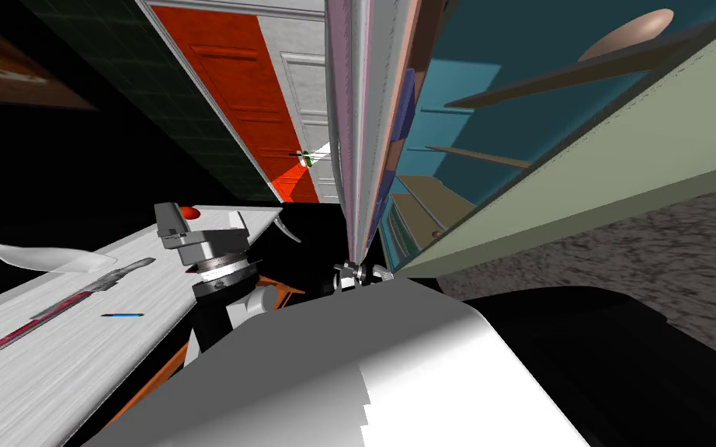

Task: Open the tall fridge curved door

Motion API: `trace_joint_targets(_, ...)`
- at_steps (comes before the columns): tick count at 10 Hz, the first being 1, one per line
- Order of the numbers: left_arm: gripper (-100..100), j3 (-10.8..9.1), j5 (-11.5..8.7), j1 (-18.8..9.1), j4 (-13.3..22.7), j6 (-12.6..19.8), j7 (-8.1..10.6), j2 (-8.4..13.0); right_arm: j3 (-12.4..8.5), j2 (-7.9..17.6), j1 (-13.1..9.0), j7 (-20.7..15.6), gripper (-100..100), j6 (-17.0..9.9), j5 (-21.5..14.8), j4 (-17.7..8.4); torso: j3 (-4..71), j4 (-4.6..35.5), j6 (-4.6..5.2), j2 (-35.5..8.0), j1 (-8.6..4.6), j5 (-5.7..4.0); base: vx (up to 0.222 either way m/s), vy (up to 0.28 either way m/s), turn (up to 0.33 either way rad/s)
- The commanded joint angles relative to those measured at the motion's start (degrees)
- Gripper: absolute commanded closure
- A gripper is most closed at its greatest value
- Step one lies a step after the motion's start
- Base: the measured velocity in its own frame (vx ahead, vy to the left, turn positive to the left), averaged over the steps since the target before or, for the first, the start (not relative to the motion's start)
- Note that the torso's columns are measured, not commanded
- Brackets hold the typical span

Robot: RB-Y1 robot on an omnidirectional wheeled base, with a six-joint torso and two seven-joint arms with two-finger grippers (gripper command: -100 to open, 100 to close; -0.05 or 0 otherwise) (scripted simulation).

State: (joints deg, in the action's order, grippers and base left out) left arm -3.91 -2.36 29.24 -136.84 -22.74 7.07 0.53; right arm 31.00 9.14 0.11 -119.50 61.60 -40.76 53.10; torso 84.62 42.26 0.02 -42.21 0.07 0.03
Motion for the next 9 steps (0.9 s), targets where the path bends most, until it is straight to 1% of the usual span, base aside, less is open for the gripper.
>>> trace_joint_targets(1,0,0.00,0.00,0.00,0.00,0.00,0.00,0.00,0.81,0.59,0.63,0.62,100,-0.48,-0.10,1.50,-0.04,0.02,-0.01,-0.06,-0.08,-0.03,0.005,0.002,0.421)
trace_joint_targets(2,0,0.00,0.00,0.00,0.00,0.00,0.00,0.00,3.60,2.65,3.39,-2.37,100,0.82,-1.88,1.83,-0.07,0.03,0.00,-0.10,-0.12,-0.04,-0.036,-0.033,0.416)
trace_joint_targets(3,0,-0.01,0.00,-0.01,0.00,0.00,0.00,0.01,4.78,2.65,4.20,-3.64,100,0.82,-1.88,1.83,-0.15,-0.02,0.05,-0.24,-0.23,-0.06,-0.063,-0.054,0.451)
trace_joint_targets(4,0,-0.01,0.00,-0.01,0.01,0.00,0.00,0.01,5.32,2.65,4.63,-3.64,100,0.82,-1.88,1.83,-0.17,-0.21,0.40,-0.27,-0.23,0.05,-0.048,-0.031,0.394)
trace_joint_targets(5,0,-0.01,0.00,0.00,0.01,0.00,0.00,0.01,6.17,2.65,4.83,-3.64,100,0.82,-1.88,3.74,-0.08,-0.20,0.57,-0.12,-0.09,0.17,-0.020,-0.011,0.364)
trace_joint_targets(6,0,-0.01,0.00,0.00,0.00,0.00,0.00,0.00,6.38,2.65,4.83,-3.64,100,0.82,-1.88,2.19,-0.01,-0.71,0.07,0.01,0.07,-0.15,-0.001,0.001,0.396)
trace_joint_targets(7,0,-0.01,0.00,0.00,0.00,0.00,0.00,0.00,6.59,2.65,4.83,-3.64,100,0.82,-1.88,2.18,0.07,-0.74,0.12,0.11,0.02,-0.15,0.009,0.005,0.355)
trace_joint_targets(9,0,-0.01,0.00,0.01,0.00,0.00,0.00,0.00,6.85,2.65,4.83,-3.64,100,0.82,-1.88,1.83,-0.01,-1.03,-0.06,-0.01,-0.07,-0.36,0.007,0.005,0.464)
